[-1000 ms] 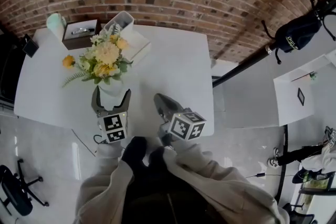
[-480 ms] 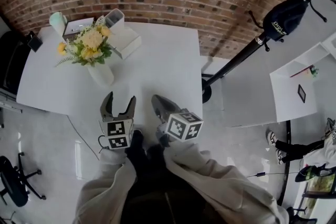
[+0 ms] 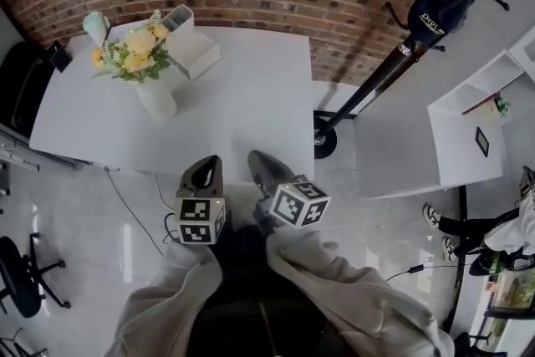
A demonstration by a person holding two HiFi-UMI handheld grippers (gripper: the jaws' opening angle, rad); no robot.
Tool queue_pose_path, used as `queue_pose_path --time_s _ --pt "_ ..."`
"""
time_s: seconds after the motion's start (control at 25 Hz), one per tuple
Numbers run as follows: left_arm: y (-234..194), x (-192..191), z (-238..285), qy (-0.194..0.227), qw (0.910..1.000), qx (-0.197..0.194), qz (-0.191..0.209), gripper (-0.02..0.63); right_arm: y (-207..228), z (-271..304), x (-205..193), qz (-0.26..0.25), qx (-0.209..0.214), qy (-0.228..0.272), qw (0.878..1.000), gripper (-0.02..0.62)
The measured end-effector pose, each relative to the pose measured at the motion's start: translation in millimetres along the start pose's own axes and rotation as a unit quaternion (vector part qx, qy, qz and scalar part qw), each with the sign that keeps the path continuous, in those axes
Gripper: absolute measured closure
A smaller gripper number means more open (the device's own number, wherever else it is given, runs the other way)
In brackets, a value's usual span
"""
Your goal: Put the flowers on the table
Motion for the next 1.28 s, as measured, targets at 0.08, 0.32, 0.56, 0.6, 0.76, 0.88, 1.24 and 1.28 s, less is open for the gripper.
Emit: queue_pose_path --time_s 0.08,0.32,0.56,0.6,0.76,0.88,1.24,1.28 --pt "7 0 -8 0.001 0.9999 -0.010 -0.008 0.603 -2 -7 -1 -0.003 0.003 0.003 1.000 0.595" --pt "21 -2 -25 -0.005 0.9992 -0.025 -0.031 0.603 -10 -23 -7 -0.024 0.018 -0.001 1.000 0.595" --pt "33 -2 -29 0.002 0.9993 -0.029 -0.023 0.603 -9 -34 -11 -0.036 0.018 -0.010 0.999 0.595" --pt "34 -2 -29 0.004 0.9992 -0.031 -0.023 0.603 -9 -34 -11 -0.037 0.018 -0.011 0.999 0.595" --pt "38 0 -31 0.009 0.9992 -0.036 -0.019 0.603 -10 -39 -9 -0.046 0.017 -0.007 0.999 0.595" --pt "41 0 -31 0.010 0.9992 -0.036 -0.011 0.604 -12 -41 -9 -0.049 0.019 -0.007 0.999 0.595" --pt "45 -10 -35 -0.005 0.9989 -0.043 -0.017 0.603 -14 -44 -20 -0.051 0.011 -0.024 0.998 0.595" --pt "46 -12 -36 -0.008 0.9989 -0.045 -0.016 0.603 -15 -44 -21 -0.051 0.011 -0.026 0.998 0.595"
Point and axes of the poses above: the fingertips, and each gripper's own axes: z forward along the fingers, y to its right, x out of its top, the point moved 5 cm from there along -z, backward along the fingers, and after that the axes turned 8 degrees about x, right-handed, at the moved point
